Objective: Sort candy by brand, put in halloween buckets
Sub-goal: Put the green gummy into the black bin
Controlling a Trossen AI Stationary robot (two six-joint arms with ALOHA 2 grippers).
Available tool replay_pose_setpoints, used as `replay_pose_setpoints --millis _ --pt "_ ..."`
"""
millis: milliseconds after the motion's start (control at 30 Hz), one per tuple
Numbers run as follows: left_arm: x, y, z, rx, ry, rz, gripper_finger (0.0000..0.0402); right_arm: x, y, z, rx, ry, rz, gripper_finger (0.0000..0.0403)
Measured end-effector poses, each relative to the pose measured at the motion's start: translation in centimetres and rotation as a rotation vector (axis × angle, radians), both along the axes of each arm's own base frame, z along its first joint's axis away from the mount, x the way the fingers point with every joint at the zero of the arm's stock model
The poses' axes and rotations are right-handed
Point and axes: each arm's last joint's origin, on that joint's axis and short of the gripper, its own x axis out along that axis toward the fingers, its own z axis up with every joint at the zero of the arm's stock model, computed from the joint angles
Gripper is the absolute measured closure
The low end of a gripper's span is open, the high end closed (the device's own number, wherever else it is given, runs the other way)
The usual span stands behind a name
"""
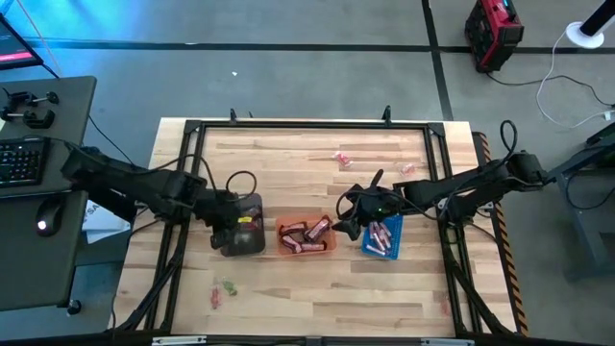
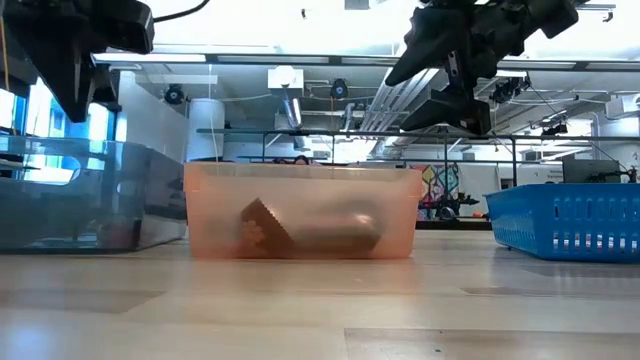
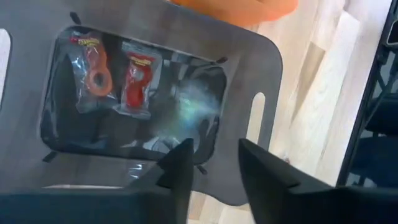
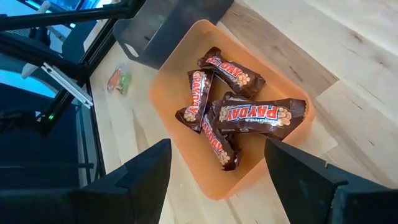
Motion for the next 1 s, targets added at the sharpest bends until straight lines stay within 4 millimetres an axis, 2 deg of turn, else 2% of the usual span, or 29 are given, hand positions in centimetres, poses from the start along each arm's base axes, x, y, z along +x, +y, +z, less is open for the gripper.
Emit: replay_pose_setpoints --millis 133,300,400,467,567,733,833,1000 --pt "0.0 0.2 0.1 -0.005 -0.003 -0.044 0.0226 0.0 0.0 0.0 0.010 0.003 0.013 0.0151" --pt "0.5 -0.2 2.2 -0.068 -0.068 -0.107 0.0167 0.0 0.1 0.0 0.018 0.004 0.024 0.0151" --pt "0.7 -2.1 3.3 -0.153 -0.086 -0.196 0.0157 0.0 0.1 0.0 0.019 0.005 0.025 0.0151" --pt "0.5 -4.1 3.0 -0.155 -0.049 -0.295 0.0158 0.0 0.1 0.0 0.021 0.006 0.028 0.0151" --pt "0.2 -7.9 1.7 -0.103 -0.013 -0.467 0.0164 0.0 0.1 0.0 0.020 0.010 0.028 0.0151" --pt "0.4 -13.6 -2.2 0.121 -0.034 -0.794 0.0167 -0.1 0.1 0.0 0.024 0.012 0.024 0.0151" --pt "0.8 -15.2 -4.7 0.253 -0.011 -0.914 0.0167 -0.1 0.1 0.0 0.028 0.013 0.021 0.0151" --pt "1.5 -16.1 -8.0 0.350 0.072 -1.001 0.0167 -0.1 0.0 0.0 0.029 0.013 0.019 0.0151"
